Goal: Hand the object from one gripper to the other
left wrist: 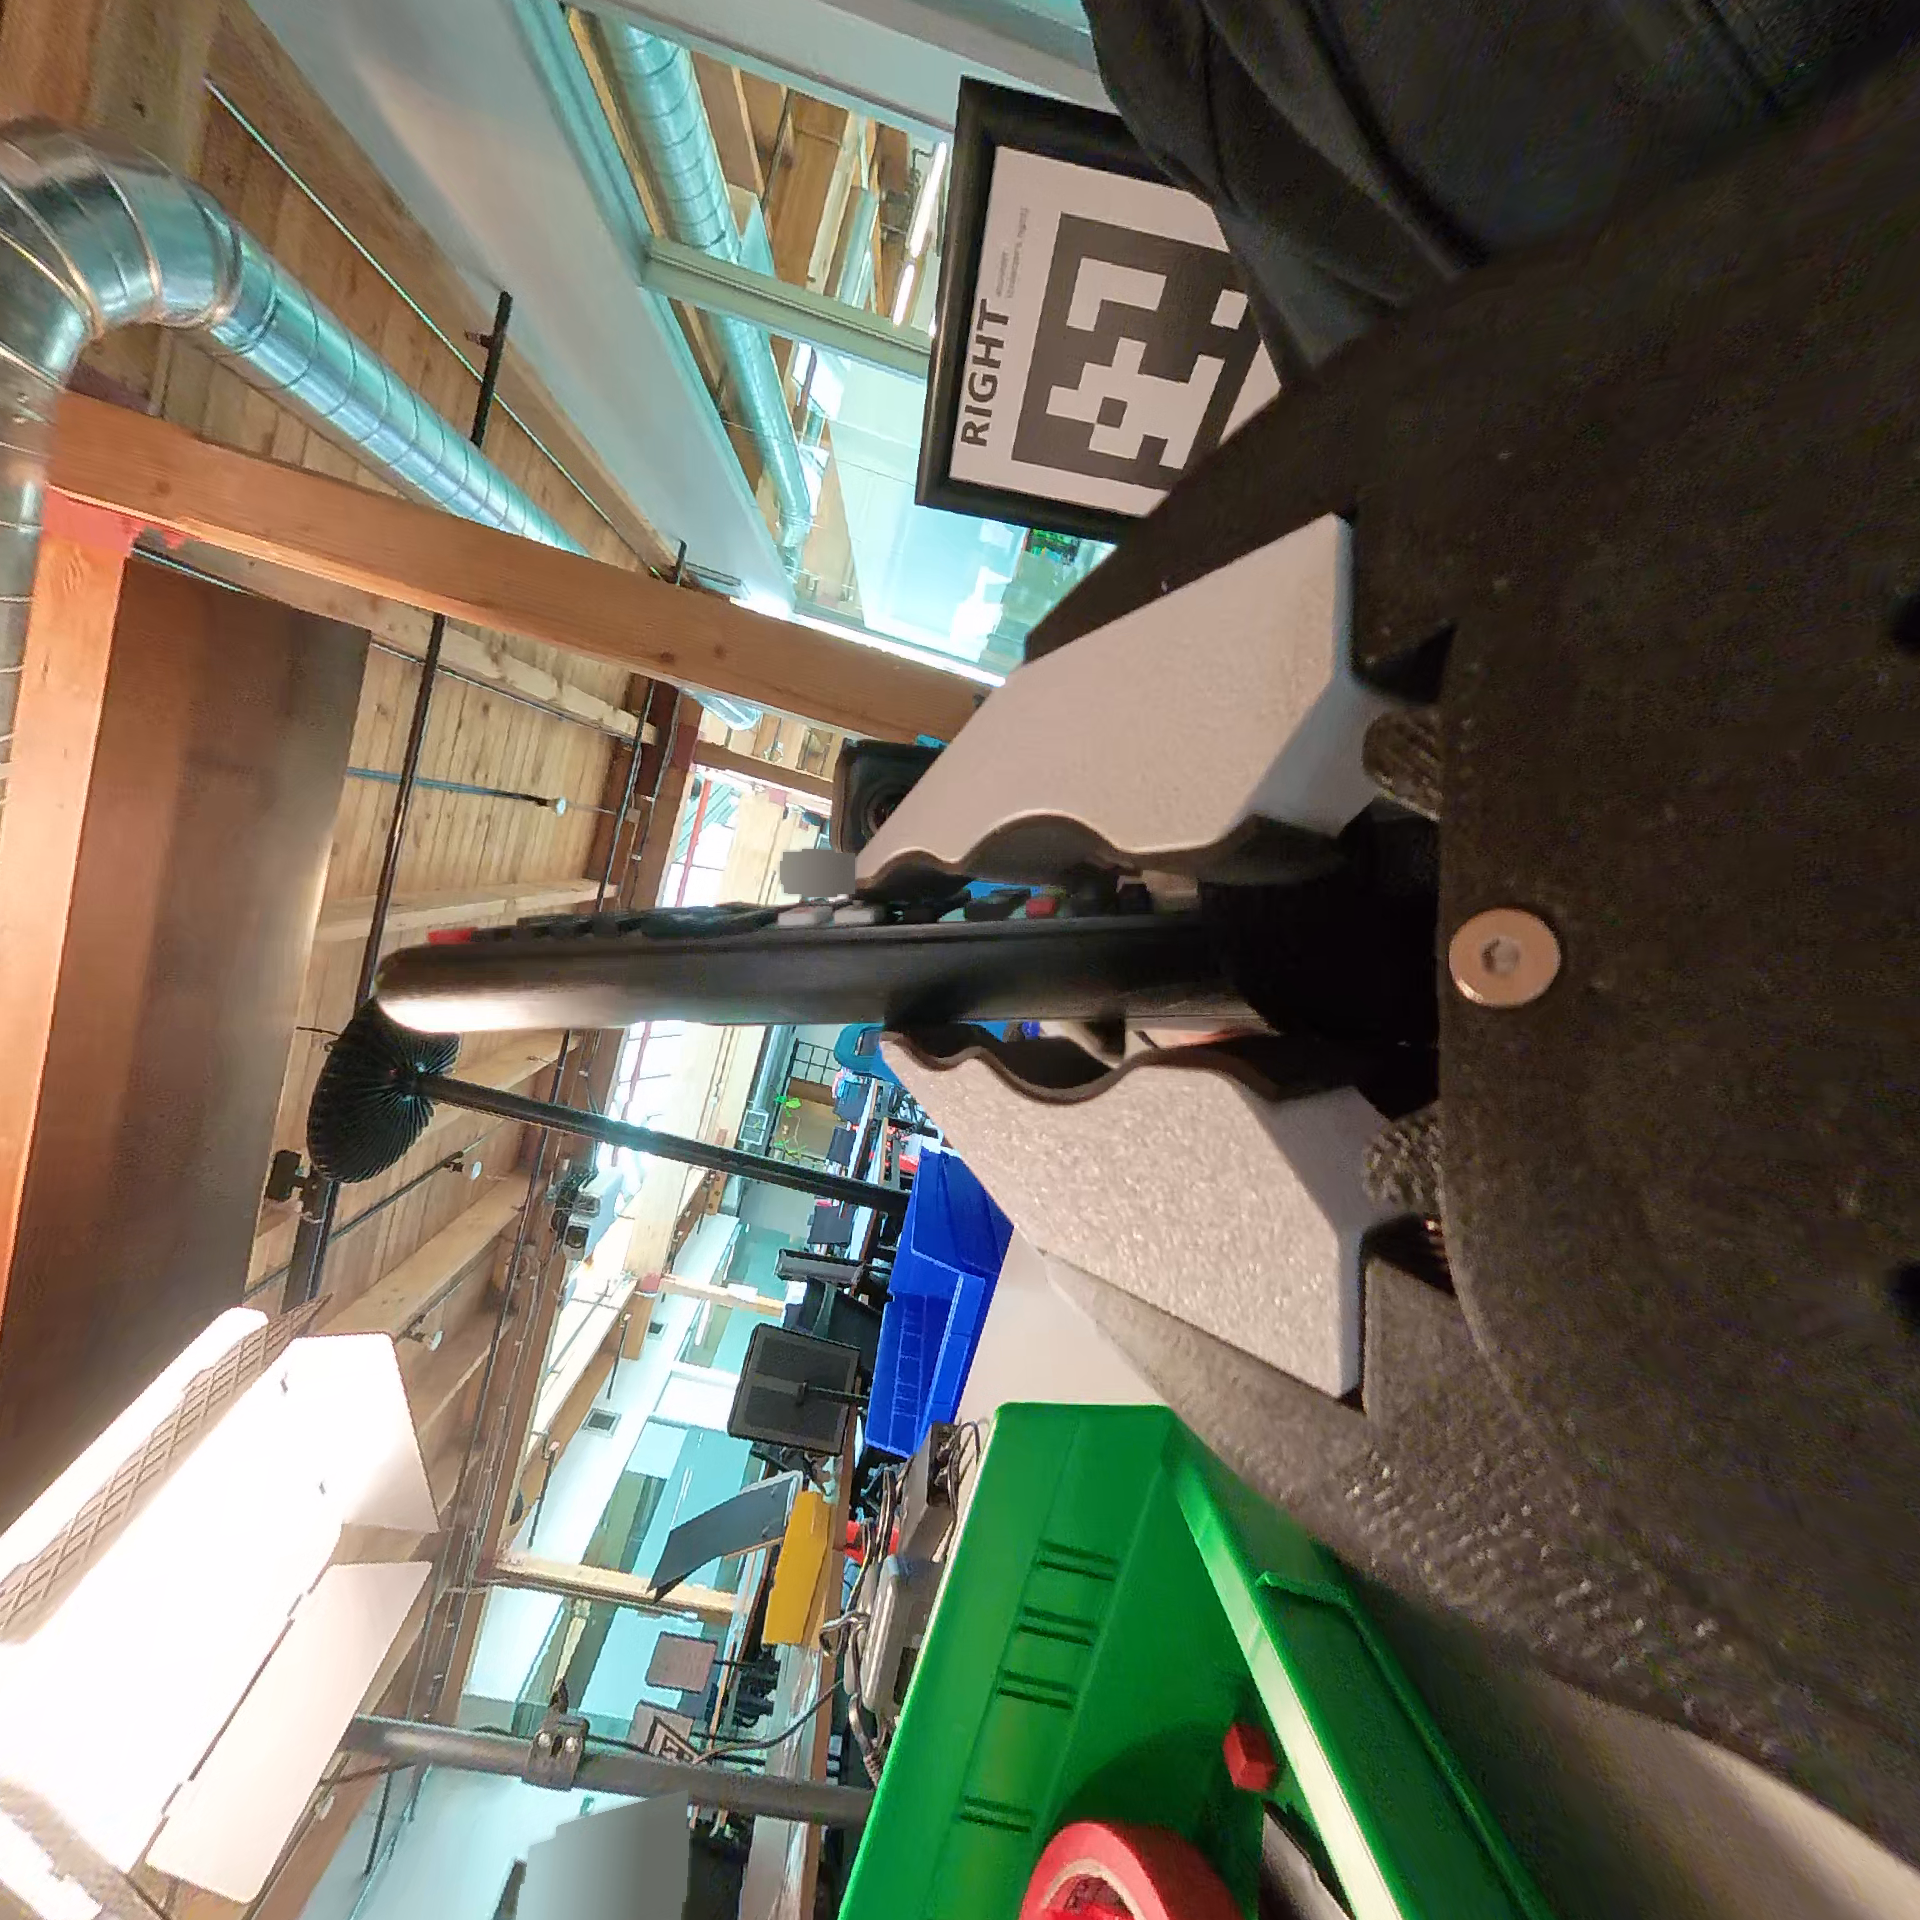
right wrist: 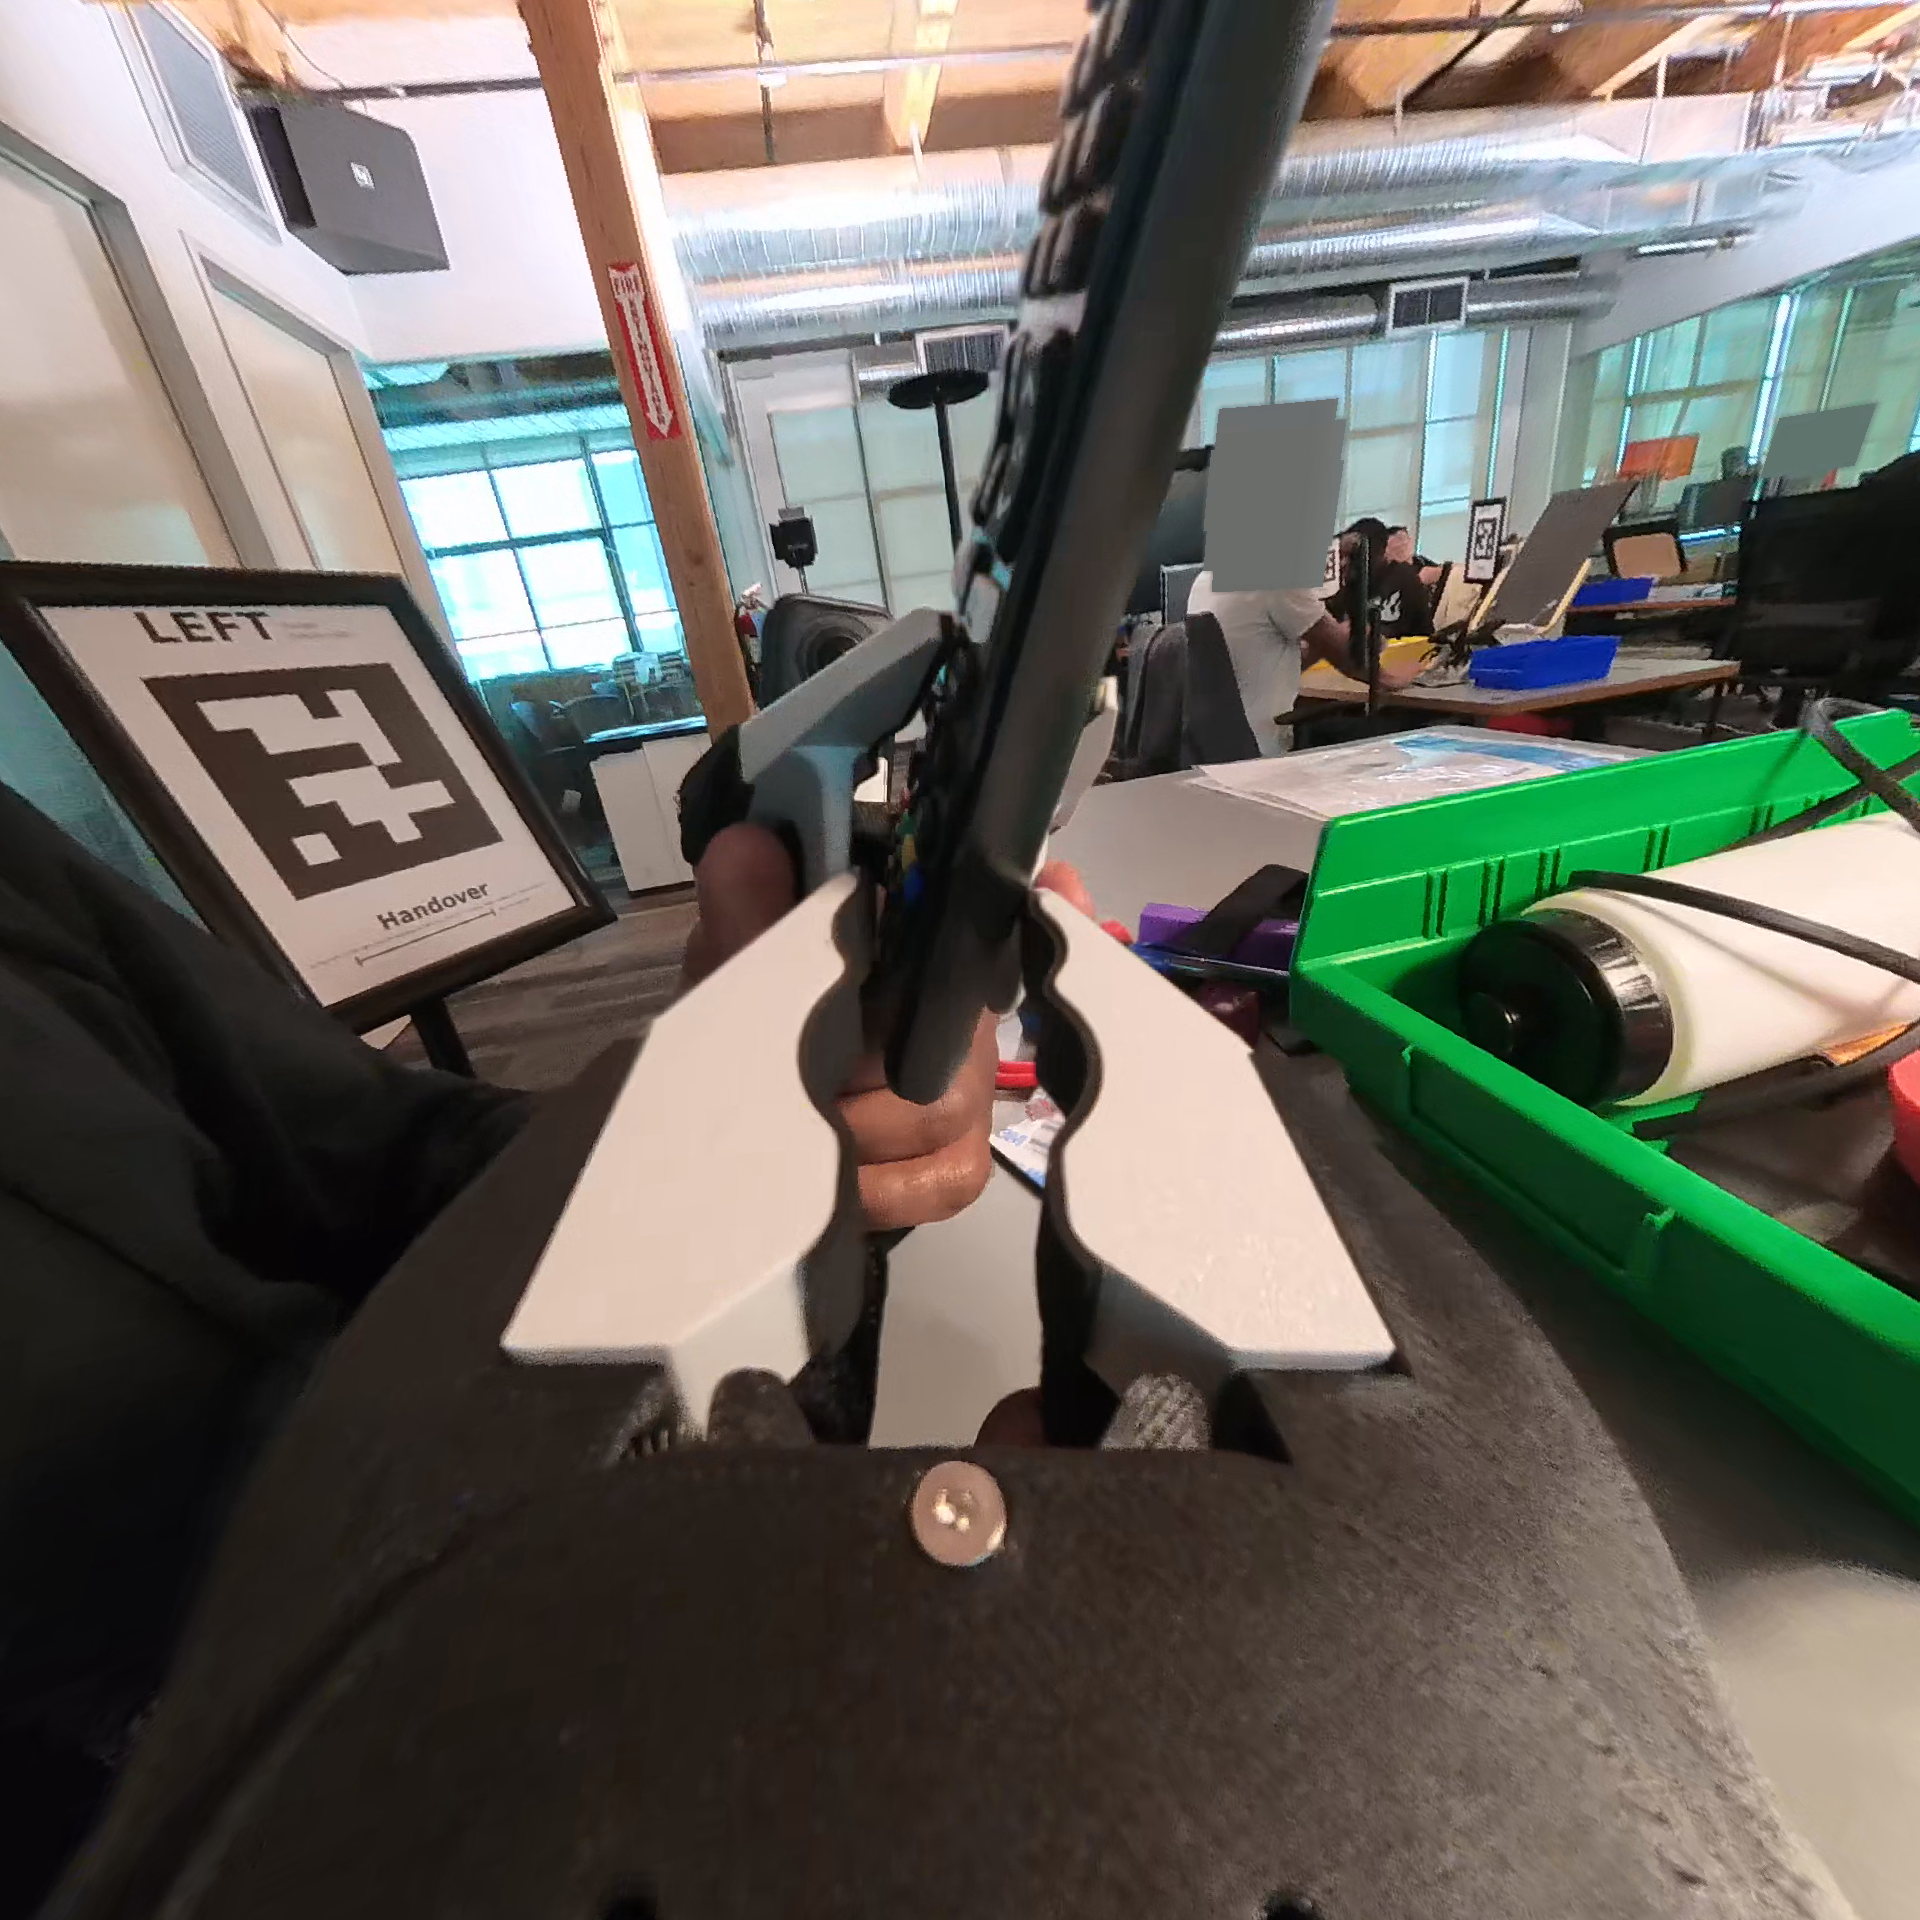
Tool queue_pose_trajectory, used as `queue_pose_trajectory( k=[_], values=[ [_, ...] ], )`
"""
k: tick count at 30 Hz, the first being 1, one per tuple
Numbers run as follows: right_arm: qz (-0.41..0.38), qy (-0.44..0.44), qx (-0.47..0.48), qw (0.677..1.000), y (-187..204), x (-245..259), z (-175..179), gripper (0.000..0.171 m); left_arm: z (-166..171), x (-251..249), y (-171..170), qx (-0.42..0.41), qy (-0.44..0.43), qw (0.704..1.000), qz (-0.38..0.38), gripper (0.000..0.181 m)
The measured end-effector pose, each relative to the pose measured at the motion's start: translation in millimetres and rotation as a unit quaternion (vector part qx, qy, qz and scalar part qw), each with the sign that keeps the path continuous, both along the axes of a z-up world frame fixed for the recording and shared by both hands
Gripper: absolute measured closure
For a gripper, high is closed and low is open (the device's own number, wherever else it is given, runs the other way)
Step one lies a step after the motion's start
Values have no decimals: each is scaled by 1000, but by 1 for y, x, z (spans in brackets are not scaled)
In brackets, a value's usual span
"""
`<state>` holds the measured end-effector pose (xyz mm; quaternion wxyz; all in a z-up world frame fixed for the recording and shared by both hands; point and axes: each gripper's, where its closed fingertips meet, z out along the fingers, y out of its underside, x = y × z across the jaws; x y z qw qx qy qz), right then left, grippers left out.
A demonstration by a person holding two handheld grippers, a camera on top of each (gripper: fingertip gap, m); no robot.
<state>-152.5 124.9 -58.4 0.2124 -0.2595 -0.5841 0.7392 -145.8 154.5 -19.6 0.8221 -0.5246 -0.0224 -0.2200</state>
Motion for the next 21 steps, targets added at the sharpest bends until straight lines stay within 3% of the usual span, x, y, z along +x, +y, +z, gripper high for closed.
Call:
queue_pose_trajectory(
  k=[4, 7, 10, 12, 14, 21],
  values=[
    [-2, -8, 0, 1000, 1, -1, -2, 145, -2, 0, 2, -7, 0, 1000, 2, 157],
    [-29, -10, -15, 999, 11, -7, 1, 146, -6, -8, 5, -23, 8, 999, 45, 150],
    [-66, -15, -27, 997, 24, -14, 2, 146, -6, -33, 2, -32, 30, 986, 160, 133],
    [-103, -20, -26, 994, 35, -21, 0, 146, -7, -53, -6, -46, 65, 961, 265, 129],
    [-147, -23, -8, 989, 46, -27, -5, 145, -6, -58, -9, -54, 97, 943, 313, 126],
    [-228, -8, 109, 968, 50, -38, -21, 147, -25, -35, 17, -116, 186, 924, 313, 113]
  ],
)
